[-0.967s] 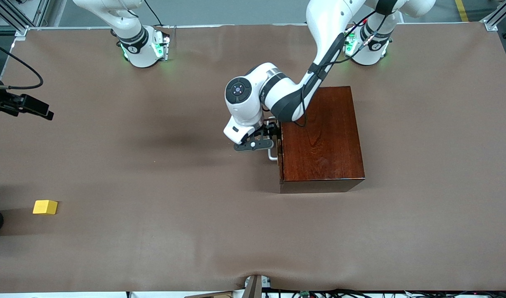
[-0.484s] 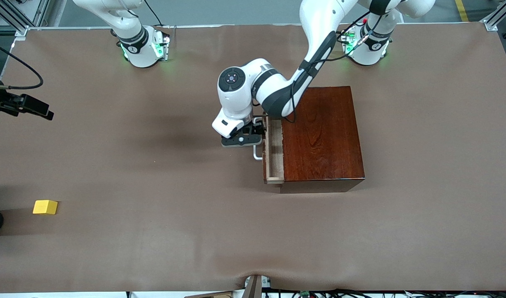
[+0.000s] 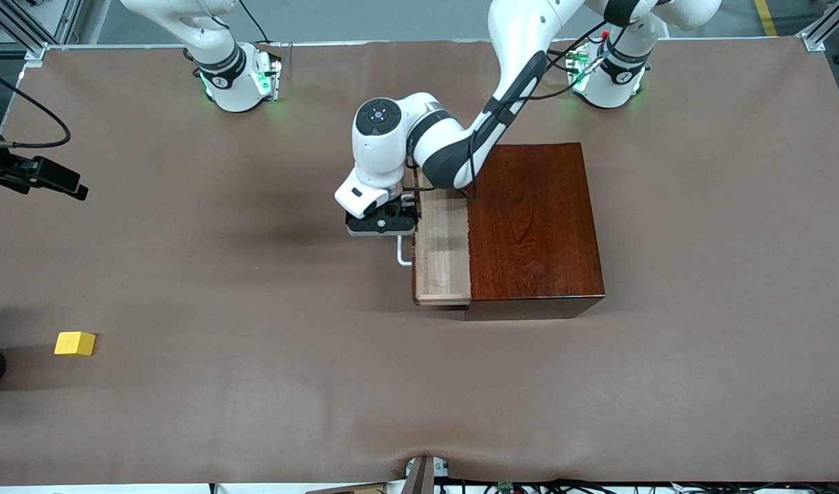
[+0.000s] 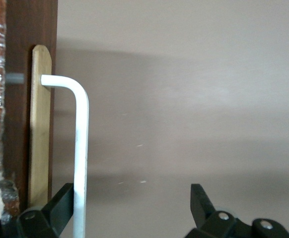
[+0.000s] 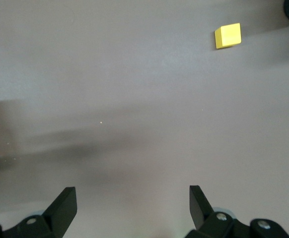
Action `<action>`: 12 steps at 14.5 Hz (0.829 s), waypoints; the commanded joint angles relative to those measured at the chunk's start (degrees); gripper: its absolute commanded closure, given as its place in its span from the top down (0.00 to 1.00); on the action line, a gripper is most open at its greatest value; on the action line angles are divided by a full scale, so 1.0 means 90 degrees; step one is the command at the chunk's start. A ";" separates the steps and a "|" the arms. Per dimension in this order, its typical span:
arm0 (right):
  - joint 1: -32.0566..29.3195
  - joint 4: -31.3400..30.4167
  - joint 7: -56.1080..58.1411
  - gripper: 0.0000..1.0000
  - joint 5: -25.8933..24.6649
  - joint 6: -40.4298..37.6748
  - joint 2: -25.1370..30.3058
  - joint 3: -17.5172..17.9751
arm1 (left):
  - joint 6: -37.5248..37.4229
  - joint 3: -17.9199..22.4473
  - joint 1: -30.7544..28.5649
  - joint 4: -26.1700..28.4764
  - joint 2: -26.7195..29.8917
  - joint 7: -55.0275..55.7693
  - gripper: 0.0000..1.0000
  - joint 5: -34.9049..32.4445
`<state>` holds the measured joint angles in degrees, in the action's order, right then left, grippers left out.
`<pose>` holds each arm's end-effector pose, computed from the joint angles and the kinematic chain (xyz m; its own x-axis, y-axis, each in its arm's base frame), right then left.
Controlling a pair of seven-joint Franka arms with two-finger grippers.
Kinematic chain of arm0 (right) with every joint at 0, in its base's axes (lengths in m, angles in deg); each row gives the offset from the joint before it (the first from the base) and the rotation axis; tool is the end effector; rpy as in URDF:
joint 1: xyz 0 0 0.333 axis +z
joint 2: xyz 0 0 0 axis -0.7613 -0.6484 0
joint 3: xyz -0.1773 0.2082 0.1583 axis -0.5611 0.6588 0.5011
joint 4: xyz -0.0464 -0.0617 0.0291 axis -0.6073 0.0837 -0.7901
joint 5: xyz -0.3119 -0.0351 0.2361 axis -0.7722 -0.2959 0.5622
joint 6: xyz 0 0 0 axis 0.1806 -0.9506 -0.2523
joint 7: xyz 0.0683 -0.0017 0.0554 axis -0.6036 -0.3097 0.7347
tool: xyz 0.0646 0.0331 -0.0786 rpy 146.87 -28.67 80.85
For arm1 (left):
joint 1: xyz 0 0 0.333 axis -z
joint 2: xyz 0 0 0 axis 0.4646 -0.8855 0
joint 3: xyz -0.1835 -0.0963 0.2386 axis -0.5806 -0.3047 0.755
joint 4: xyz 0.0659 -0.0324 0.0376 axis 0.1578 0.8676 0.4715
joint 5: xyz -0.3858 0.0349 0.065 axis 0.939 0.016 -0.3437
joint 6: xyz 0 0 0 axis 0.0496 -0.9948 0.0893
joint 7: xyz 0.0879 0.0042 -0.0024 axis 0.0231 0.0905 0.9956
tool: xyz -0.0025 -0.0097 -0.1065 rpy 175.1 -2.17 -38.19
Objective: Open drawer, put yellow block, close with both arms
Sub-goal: 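Pull the drawer open by its handle with the left gripper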
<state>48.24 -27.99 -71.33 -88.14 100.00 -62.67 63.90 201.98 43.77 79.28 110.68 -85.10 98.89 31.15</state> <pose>0.5615 -0.0298 0.6194 0.9891 -0.1352 -0.0585 -0.1363 -0.9905 -0.0163 0.4584 -0.6105 0.3028 0.9885 0.0498 0.1431 0.0281 -0.9883 0.1500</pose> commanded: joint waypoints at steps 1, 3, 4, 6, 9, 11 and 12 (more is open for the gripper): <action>-0.0075 0.0553 0.0012 1.00 0.0005 -0.0048 -0.0289 0.0058 | 0.0724 -0.0097 0.0137 -0.0412 -0.0361 0.0137 1.00 0.0132; -0.0202 0.0935 0.0449 1.00 -0.0053 -0.0009 -0.0660 0.0009 | 0.1114 -0.0136 0.0214 -0.0500 -0.0361 0.0254 1.00 0.0132; -0.0386 0.1207 0.0713 1.00 -0.0063 0.0078 -0.0942 -0.0001 | 0.1203 -0.0136 0.0215 -0.0510 -0.0351 0.0351 1.00 0.0132; -0.0776 0.1676 0.1065 1.00 -0.0064 0.0361 -0.1518 -0.0011 | 0.1204 -0.0097 0.0186 -0.0491 -0.0254 0.0372 1.00 0.0132; -0.1421 0.2369 0.1778 1.00 -0.0044 0.0577 -0.2377 -0.0001 | 0.1136 0.0010 0.0001 -0.0462 0.0077 0.0381 1.00 0.0122; -0.1695 0.2820 0.2139 1.00 -0.0054 0.0616 -0.2896 -0.0001 | 0.0806 0.0030 -0.0378 -0.0442 0.0331 0.0381 1.00 0.0112; -0.1793 0.2860 0.2286 1.00 -0.0054 0.0810 -0.3072 -0.0010 | 0.0494 0.0030 -0.0632 -0.0432 0.0477 0.0372 1.00 0.0112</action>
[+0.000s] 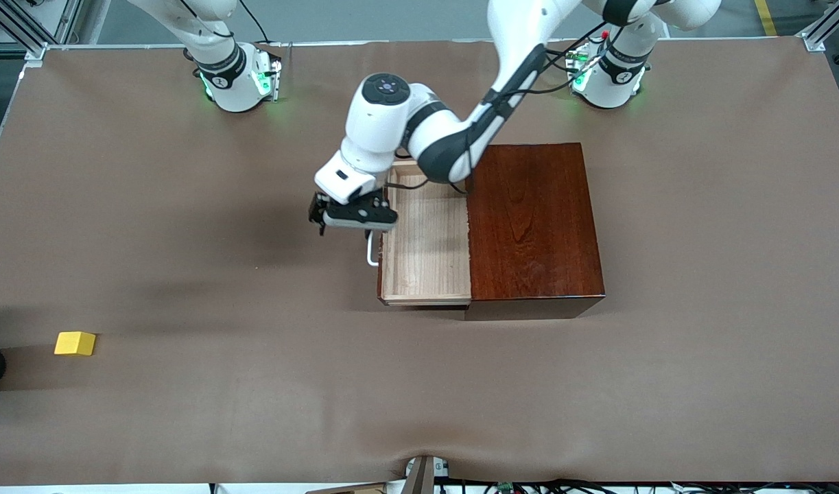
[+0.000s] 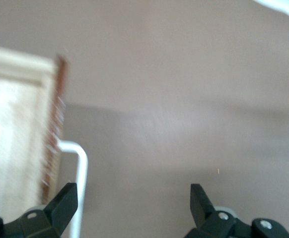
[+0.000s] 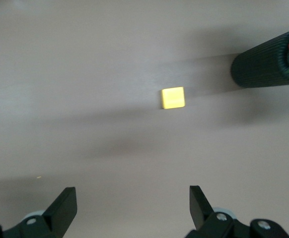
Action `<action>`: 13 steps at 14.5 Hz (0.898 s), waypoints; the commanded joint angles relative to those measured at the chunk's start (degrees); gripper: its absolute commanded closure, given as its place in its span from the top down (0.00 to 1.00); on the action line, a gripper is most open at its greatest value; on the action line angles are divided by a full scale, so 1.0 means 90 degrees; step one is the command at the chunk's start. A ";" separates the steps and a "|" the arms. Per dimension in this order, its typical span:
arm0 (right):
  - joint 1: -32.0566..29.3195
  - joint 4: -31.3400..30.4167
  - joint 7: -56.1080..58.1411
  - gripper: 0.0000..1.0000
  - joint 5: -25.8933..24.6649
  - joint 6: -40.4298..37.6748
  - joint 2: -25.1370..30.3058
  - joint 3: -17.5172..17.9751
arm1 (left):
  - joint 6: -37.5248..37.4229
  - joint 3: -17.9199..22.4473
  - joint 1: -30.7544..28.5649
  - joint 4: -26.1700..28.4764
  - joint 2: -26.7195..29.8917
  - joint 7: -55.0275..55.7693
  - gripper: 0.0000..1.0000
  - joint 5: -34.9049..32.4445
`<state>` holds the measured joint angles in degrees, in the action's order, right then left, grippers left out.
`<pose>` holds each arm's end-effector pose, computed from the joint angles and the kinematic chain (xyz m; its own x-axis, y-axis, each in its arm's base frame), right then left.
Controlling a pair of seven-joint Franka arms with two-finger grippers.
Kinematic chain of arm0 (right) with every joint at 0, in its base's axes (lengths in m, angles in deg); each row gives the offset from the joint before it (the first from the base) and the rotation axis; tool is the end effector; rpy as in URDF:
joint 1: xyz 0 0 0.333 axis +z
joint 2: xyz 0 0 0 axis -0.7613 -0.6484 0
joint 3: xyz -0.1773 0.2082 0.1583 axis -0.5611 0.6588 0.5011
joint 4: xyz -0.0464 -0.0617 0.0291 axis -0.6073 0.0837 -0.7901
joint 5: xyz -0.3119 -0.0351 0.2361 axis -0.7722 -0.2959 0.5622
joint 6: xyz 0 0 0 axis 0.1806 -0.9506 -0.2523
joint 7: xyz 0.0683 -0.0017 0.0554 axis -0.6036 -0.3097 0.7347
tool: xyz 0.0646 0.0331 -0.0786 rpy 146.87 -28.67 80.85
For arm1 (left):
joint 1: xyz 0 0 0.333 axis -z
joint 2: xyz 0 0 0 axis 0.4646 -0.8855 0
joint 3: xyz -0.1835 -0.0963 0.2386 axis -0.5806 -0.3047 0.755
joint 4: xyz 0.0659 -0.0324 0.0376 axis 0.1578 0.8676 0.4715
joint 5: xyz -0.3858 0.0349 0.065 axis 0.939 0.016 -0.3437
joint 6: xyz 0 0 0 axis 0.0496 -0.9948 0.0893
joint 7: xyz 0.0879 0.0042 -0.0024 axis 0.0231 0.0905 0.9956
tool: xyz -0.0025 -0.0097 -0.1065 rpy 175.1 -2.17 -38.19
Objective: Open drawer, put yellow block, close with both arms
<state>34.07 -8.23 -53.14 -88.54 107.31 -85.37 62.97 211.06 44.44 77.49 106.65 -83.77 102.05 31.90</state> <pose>0.6548 -0.2083 0.5447 0.9967 -0.0786 0.0175 -0.0788 -0.9968 0.0110 0.4964 -0.6101 0.3744 0.9510 0.1827 0.2495 0.0823 -0.9272 0.3654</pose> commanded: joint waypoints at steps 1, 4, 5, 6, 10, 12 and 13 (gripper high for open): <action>-0.0326 0.0645 0.0363 1.00 -0.0020 0.0221 -0.0707 0.0093 | -0.0779 -0.0035 -0.0697 0.0045 0.0505 0.0011 1.00 0.0020; -0.0434 0.0597 0.0607 1.00 -0.0185 0.0885 -0.1390 0.0093 | -0.1395 -0.0045 -0.1566 0.0152 0.0936 -0.0086 1.00 0.0020; -0.0454 0.0548 0.0628 1.00 -0.0225 0.1149 -0.1624 0.0093 | -0.1561 -0.0054 -0.1859 0.0162 0.1014 -0.0135 1.00 0.0020; -0.0464 0.0422 0.0628 1.00 -0.0215 0.1403 -0.1830 0.0093 | -0.1688 -0.0054 -0.2162 0.0201 0.1092 -0.0348 1.00 0.0020; -0.0464 -0.0243 0.0657 1.00 -0.0157 0.2457 -0.2348 0.0102 | -0.2303 -0.0074 -0.3314 0.0338 0.1317 -0.1568 1.00 0.0030; -0.0454 -0.0273 0.0783 1.00 -0.0166 0.2761 -0.2728 0.0102 | -0.2558 -0.0074 -0.3813 0.0415 0.1376 -0.2231 1.00 0.0030; -0.0444 -0.0273 0.0832 1.00 -0.0166 0.2975 -0.2827 0.0102 | -0.2578 -0.0084 -0.4067 0.0561 0.1454 -0.2622 1.00 0.0030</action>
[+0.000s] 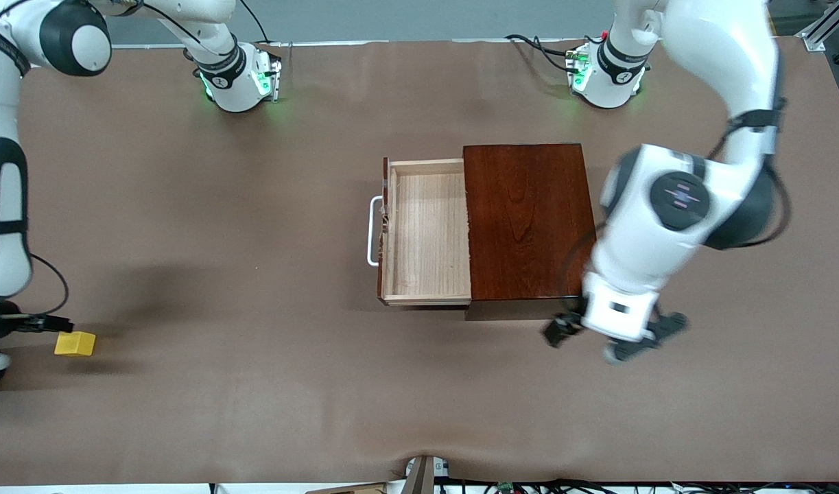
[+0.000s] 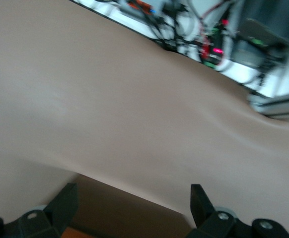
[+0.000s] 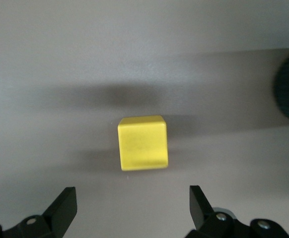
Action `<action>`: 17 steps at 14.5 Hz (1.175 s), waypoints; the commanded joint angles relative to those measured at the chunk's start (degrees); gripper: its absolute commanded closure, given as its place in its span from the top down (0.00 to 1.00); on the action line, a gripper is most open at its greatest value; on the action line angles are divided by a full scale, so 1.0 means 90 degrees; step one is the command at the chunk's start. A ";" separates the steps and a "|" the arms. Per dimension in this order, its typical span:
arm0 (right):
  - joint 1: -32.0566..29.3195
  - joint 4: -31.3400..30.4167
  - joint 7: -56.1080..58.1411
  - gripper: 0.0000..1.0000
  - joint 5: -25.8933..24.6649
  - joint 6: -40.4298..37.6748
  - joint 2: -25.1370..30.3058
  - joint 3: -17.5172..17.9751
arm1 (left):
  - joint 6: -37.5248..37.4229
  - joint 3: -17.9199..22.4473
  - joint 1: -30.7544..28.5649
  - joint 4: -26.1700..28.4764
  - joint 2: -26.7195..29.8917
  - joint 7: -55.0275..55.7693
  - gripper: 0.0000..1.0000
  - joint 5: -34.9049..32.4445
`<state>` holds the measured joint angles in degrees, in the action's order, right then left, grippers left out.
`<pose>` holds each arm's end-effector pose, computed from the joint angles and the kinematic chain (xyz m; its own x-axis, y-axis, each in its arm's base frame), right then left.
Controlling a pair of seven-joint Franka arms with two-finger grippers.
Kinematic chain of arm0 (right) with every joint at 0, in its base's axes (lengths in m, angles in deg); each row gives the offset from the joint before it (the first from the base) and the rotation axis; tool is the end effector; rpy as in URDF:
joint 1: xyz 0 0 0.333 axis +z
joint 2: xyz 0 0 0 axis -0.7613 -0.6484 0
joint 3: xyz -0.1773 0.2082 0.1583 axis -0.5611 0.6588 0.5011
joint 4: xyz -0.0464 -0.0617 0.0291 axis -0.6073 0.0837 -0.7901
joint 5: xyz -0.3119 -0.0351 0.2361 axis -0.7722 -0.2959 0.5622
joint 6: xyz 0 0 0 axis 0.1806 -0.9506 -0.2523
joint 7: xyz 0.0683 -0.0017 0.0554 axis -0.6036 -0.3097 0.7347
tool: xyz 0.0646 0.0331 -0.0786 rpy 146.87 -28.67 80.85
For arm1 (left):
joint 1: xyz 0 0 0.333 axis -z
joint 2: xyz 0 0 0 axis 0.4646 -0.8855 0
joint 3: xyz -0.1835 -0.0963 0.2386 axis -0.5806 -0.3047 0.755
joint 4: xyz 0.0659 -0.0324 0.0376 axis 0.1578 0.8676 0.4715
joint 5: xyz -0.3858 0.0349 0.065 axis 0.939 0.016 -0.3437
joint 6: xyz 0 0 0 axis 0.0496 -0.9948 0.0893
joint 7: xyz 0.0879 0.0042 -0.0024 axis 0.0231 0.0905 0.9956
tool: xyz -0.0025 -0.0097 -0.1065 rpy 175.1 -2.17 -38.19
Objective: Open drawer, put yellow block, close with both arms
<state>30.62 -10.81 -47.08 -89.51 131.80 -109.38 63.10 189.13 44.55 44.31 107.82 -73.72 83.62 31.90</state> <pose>0.7055 -0.2711 0.2542 0.9994 -0.0183 -0.0290 -0.0174 -0.9994 0.0305 0.7087 -0.2225 0.4531 0.8939 0.4012 0.2000 0.3847 -0.9156 0.1171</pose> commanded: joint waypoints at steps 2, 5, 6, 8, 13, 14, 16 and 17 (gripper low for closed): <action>-0.0071 0.0005 0.0179 1.00 -0.0058 0.0539 -0.0344 0.0088 | -0.0142 -0.0096 -0.0897 0.0830 0.0619 -0.1491 1.00 0.0030; -0.0061 0.0005 0.0180 1.00 -0.0058 0.0949 -0.0510 0.0088 | -0.0152 -0.0096 -0.1445 0.1494 0.1146 -0.2772 1.00 0.0039; -0.0081 0.0005 0.0179 1.00 -0.0048 0.1018 -0.0588 0.0088 | -0.0162 -0.0096 -0.1553 0.1796 0.1380 -0.3181 1.00 0.0030; -0.0091 0.0005 0.0218 0.68 -0.0058 0.1048 -0.0628 0.0088 | -0.0307 -0.0096 -0.1729 0.2246 0.1848 -0.3740 1.00 0.0039; -0.0120 0.0034 0.0658 0.00 0.0000 0.0931 -0.0444 0.0097 | -0.1771 -0.0241 -0.1720 0.2317 0.2748 -0.3918 1.00 0.0039; -0.0062 0.0063 0.0639 0.00 0.0001 0.0563 -0.0259 0.0107 | -0.1966 -0.0310 -0.1729 0.2307 0.2875 -0.3918 1.00 0.0049; 0.0045 0.0131 0.0590 0.00 -0.0067 -0.0635 0.0267 0.0117 | -0.2260 -0.0359 -0.1730 0.2288 0.3090 -0.3927 1.00 0.0049; 0.0152 0.0161 0.0570 0.00 -0.0097 -0.1231 0.0667 0.0098 | -0.2455 -0.0369 -0.1720 0.2278 0.3178 -0.3928 1.00 0.0049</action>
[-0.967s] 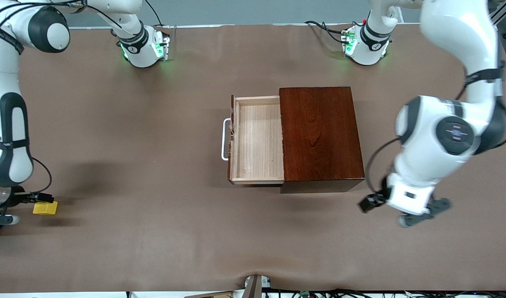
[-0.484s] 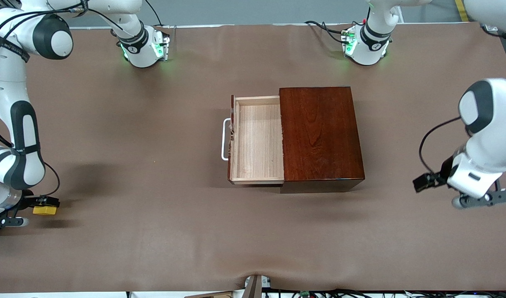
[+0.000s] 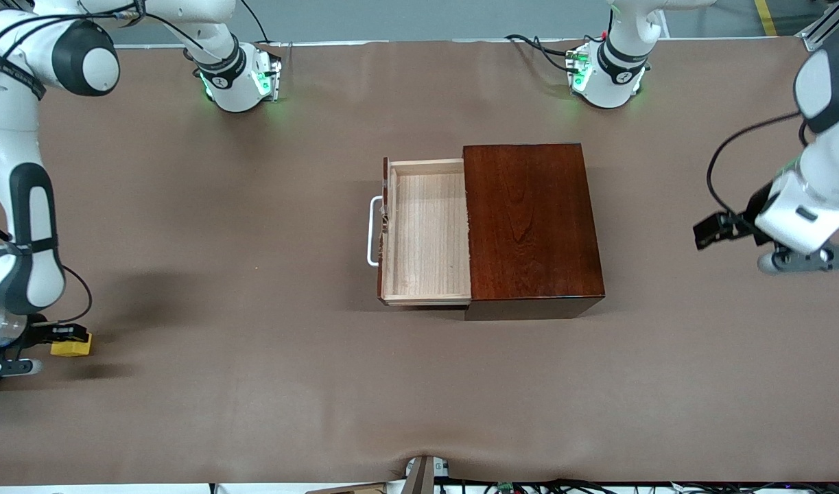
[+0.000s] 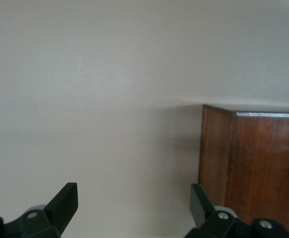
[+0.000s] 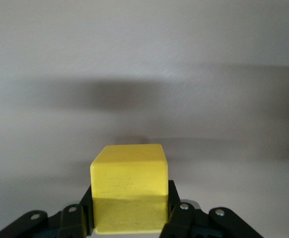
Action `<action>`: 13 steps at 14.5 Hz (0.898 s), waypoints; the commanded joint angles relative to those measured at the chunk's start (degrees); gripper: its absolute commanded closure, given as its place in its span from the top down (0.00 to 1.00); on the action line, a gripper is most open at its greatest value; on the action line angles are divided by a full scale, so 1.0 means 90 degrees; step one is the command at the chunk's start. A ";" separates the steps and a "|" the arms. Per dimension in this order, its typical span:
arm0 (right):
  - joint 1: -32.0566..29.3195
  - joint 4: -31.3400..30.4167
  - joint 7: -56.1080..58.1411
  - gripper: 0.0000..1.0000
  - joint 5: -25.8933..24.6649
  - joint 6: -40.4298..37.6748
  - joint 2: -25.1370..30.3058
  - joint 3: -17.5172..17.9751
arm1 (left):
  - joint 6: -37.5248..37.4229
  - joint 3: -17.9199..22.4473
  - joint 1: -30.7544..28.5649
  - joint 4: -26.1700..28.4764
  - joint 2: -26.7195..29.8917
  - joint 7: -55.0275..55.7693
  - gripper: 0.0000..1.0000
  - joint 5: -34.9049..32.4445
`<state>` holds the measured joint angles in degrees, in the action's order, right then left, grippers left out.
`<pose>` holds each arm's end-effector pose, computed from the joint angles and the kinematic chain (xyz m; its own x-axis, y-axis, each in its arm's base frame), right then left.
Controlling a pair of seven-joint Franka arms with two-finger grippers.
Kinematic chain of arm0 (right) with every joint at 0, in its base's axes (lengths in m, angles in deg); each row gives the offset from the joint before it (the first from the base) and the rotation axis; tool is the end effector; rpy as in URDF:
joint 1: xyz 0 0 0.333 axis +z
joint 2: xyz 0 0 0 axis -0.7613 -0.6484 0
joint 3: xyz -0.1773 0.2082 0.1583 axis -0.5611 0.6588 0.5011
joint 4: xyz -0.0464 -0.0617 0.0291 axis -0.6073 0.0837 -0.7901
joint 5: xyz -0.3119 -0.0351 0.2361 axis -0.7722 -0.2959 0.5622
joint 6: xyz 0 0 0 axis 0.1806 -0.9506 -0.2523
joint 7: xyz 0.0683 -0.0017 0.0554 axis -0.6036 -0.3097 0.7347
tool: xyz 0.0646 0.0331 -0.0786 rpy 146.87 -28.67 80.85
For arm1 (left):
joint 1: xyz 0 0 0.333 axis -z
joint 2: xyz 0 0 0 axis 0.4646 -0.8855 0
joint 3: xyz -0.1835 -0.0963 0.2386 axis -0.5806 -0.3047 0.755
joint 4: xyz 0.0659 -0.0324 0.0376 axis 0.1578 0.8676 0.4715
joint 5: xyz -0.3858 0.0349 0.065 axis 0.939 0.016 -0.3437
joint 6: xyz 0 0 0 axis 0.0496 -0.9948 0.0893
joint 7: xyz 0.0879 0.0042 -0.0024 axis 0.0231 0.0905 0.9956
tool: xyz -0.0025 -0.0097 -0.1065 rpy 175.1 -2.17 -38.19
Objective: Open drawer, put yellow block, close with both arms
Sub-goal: 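Grasp the yellow cube with the right gripper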
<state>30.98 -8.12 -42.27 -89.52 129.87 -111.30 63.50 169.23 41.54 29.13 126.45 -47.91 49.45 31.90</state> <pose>0.7124 -0.2639 0.2475 0.9958 0.0772 -0.0482 0.0781 -0.9968 0.0157 0.5980 -0.0529 0.5629 0.9993 0.0354 0.0149 0.0361 -0.9979 -0.0531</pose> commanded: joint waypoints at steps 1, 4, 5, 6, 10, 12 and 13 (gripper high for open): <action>0.0190 -0.0128 0.0036 0.00 -0.0105 -0.1448 0.1347 0.0043 | -0.0410 -0.0034 -0.0024 0.0208 0.0389 -0.0131 1.00 0.0059; 0.0395 -0.0206 -0.0217 0.00 -0.0183 -0.2454 0.2580 0.0053 | -0.0753 -0.0102 -0.0033 0.0208 0.0448 -0.0122 1.00 0.0059; 0.0561 -0.0197 -0.0508 0.00 -0.0212 -0.2864 0.2863 0.0043 | -0.0753 -0.0103 -0.0033 0.0208 0.0448 -0.0102 1.00 0.0088; 0.0756 -0.0206 -0.0908 0.00 -0.0271 -0.3187 0.3165 0.0063 | -0.0763 -0.0103 -0.0033 0.0208 0.0439 -0.0015 1.00 0.0098; 0.2052 -0.0216 -0.3074 0.00 -0.0301 -0.4185 0.3803 0.0092 | -0.0753 -0.0103 -0.0014 0.0208 0.0380 0.0025 1.00 0.0098; 0.2892 -0.0216 -0.4314 0.00 -0.0194 -0.4226 0.3833 0.0121 | -0.0753 -0.0112 -0.0014 0.0208 0.0370 0.0025 1.00 0.0098; 0.3370 -0.0206 -0.4900 0.00 -0.0116 -0.4207 0.3794 0.0131 | -0.0753 -0.0103 -0.0004 0.0199 0.0370 0.0025 1.00 0.0098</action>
<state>54.53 -8.17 -77.31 -90.41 91.69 -77.89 65.03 162.87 40.76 29.20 127.86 -45.20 49.52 31.91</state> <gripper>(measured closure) 0.441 0.000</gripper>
